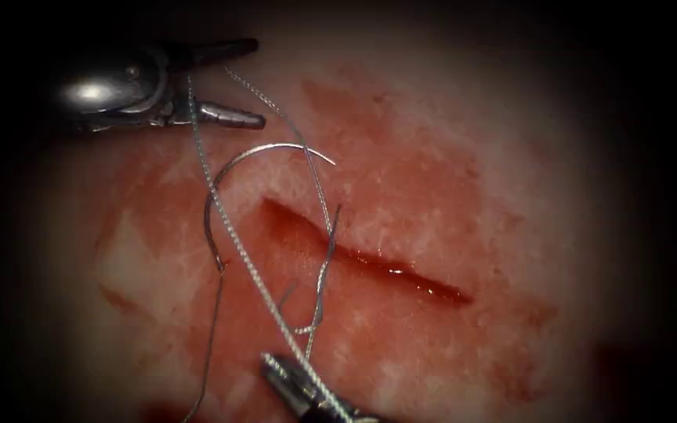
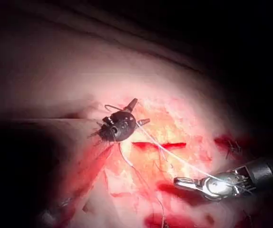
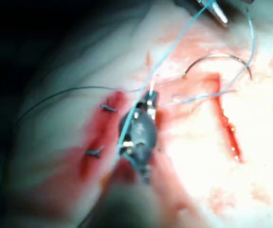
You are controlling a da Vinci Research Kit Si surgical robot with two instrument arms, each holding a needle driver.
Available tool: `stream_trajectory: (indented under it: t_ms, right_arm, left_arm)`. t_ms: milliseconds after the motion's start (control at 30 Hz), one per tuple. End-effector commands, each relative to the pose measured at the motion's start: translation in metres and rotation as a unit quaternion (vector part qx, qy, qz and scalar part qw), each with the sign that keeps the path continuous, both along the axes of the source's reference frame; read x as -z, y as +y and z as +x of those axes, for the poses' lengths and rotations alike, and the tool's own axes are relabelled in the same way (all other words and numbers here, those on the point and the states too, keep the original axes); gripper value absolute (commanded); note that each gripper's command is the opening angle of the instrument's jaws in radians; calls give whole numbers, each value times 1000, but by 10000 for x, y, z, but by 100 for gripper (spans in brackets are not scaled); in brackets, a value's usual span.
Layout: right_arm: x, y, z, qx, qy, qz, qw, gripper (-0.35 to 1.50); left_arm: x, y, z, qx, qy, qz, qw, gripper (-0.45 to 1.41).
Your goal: Wound Closure
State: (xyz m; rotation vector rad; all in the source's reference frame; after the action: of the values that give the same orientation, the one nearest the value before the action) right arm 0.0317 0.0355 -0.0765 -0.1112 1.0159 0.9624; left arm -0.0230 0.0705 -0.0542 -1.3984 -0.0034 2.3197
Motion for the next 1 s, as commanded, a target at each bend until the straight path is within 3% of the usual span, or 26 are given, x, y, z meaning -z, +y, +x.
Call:
stream_trajectory:
  t_ms: [33,200,367,633,800,933,1000]
  right_arm:
    - [-5,-4,7,3,0,-2,1000,-35]
    - [-4,-5,7,4,0,-2,1000,-35]
    - [-5,-6,9,6,-1,-4,1000,-35]
    - [-6,-7,14,13,3,-7,1000,-35]
    - [-6,-8,15,15,2,-9,1000,-35]
    - [-8,-9,20,16,4,-11,1000,-35]
    - [-8,-9,22,17,5,-11,1000,-35]
  left_arm:
    - [-7,-4,-4,1,0,1,1000,76]
    - [-9,-3,1,10,11,-1,1000,76]
    - [-15,2,13,23,63,-20,998,78]
    - [-19,0,51,38,85,-20,995,78]
    - [-17,-15,93,53,110,-32,992,78]
    - [-33,-45,103,153,48,30,987,78]
    - [-43,-54,96,146,8,64,987,78]
